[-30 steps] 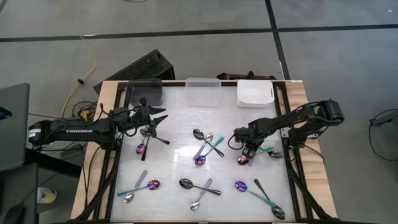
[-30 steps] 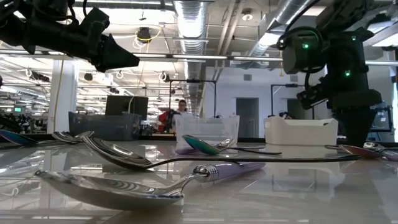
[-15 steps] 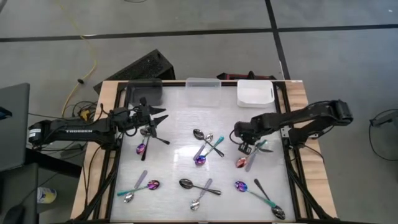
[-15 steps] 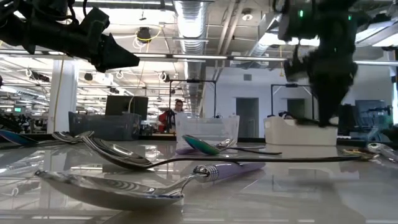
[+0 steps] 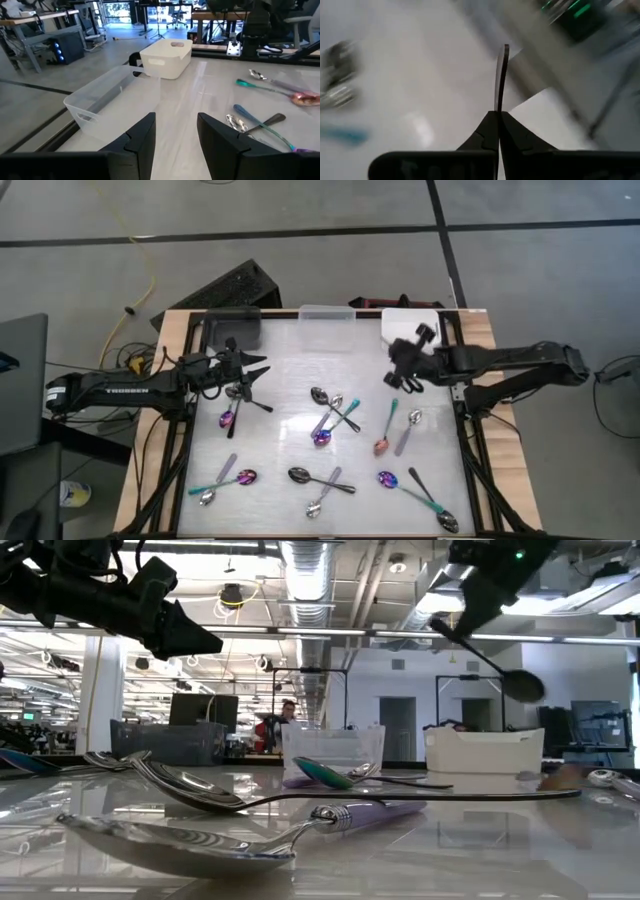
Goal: Sort silverware by color (type)
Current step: Put the black spoon into the white bin
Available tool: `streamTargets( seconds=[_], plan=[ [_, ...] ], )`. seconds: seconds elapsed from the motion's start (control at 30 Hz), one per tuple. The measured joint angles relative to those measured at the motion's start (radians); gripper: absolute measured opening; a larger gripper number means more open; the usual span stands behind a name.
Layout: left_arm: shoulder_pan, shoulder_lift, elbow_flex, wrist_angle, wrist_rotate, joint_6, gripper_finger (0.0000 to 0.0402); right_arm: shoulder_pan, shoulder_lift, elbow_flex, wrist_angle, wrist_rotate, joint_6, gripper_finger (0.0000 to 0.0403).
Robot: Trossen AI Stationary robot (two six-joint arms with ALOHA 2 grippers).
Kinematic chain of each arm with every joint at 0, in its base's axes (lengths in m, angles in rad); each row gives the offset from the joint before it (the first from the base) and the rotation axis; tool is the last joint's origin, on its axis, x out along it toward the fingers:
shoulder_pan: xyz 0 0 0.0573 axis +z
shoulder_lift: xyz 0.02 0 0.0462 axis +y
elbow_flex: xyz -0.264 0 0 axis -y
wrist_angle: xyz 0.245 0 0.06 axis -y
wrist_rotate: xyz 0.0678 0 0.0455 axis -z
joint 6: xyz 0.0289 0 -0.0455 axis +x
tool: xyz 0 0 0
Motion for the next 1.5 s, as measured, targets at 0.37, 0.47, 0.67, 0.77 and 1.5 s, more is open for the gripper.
streamTargets(
  seconds=[0.37,0.47,0.67,0.77,1.5],
  plan=[
    [-0.001,0.000,0.000,-0.010,0.004,-0.066,0.0132,-0.377,0.139,0.001,0.251,-0.002,-0.391,0.0022],
    [-0.002,0.000,0.000,-0.010,0.008,-0.070,0.0132,-0.466,0.221,-0.001,0.247,-0.018,-0.391,0.0022],
    [-0.002,0.000,0.000,-0.007,0.008,-0.069,0.0132,-0.538,0.368,0.000,0.297,-0.007,-0.387,0.0022],
    [-0.002,0.000,0.000,-0.008,0.008,-0.066,0.0132,-0.545,0.406,0.000,0.273,0.019,-0.359,0.0022],
    [-0.002,0.000,0.000,-0.014,0.000,-0.060,0.0132,-0.562,0.402,0.023,0.127,0.022,-0.309,0.0202]
  ],
)
